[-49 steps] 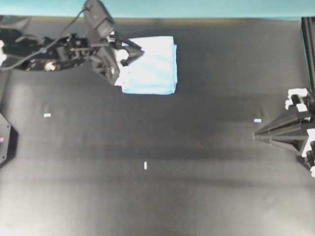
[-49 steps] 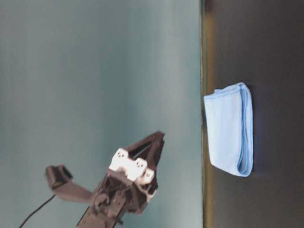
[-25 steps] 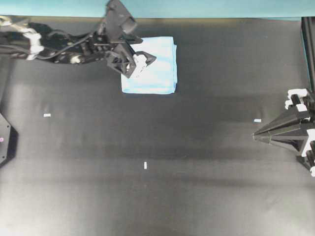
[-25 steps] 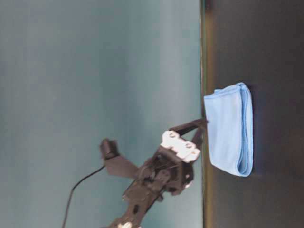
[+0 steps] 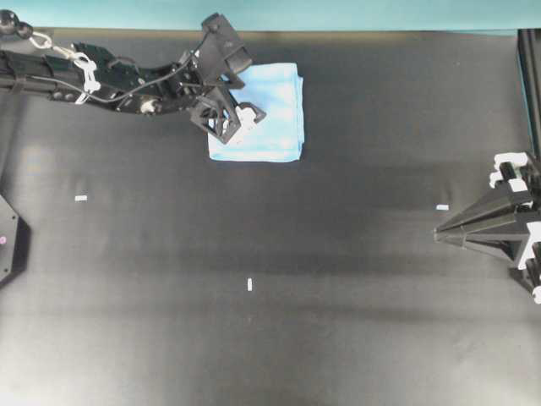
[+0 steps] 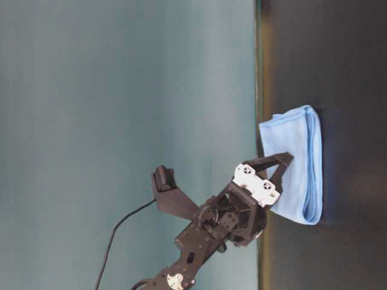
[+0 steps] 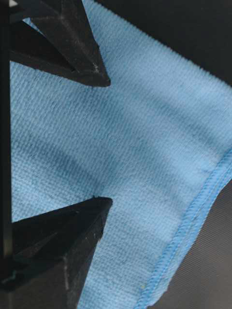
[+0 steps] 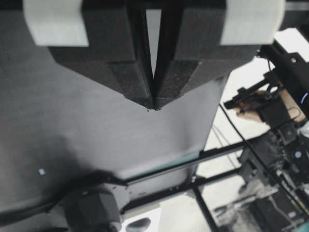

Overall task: Push a blue cloth with the left arm to wipe the desk.
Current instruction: 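Push the blue cloth with the left gripper toward the near-left table area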

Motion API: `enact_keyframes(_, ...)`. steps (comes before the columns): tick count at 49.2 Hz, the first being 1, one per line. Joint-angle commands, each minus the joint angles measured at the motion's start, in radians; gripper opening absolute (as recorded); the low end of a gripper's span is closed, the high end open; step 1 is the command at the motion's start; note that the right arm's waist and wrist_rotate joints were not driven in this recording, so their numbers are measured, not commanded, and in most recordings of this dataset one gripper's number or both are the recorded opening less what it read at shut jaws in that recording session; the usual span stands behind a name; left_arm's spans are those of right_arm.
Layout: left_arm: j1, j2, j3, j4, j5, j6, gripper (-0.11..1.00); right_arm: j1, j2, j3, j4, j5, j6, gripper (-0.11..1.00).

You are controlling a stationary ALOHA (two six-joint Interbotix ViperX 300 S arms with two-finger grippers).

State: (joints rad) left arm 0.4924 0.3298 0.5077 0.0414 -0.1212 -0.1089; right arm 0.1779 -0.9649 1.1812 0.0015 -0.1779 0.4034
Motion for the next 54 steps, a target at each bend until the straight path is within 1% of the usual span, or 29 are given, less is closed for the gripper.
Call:
enact_keyframes(1, -0.017, -0.003, 0.0, 0.003, 0.0, -0.002, 0.89, 0.0, 0.006, -0.015, 0.002, -0.009, 0.0, 0.01)
enact_keyframes(10, -0.035, -0.005, 0.012, 0.003, 0.0, 0.005, 0.89, -0.002, 0.006, -0.015, 0.002, -0.009, 0.0, 0.01)
enact_keyframes(24, -0.071, -0.018, 0.078, 0.002, -0.005, 0.005, 0.89, -0.002, 0.006, -0.015, 0.002, -0.011, 0.002, 0.01)
enact_keyframes(35, -0.12, -0.048, 0.147, 0.002, -0.018, 0.006, 0.89, 0.0, 0.005, -0.015, 0.002, -0.017, 0.0, 0.01)
enact_keyframes(42, -0.15, -0.089, 0.187, 0.003, -0.021, 0.006, 0.89, 0.0, 0.005, -0.015, 0.002, -0.02, 0.002, 0.01)
enact_keyframes(54, -0.232, -0.17, 0.265, 0.003, -0.018, 0.002, 0.89, 0.0, 0.005, -0.015, 0.002, -0.035, 0.0, 0.01)
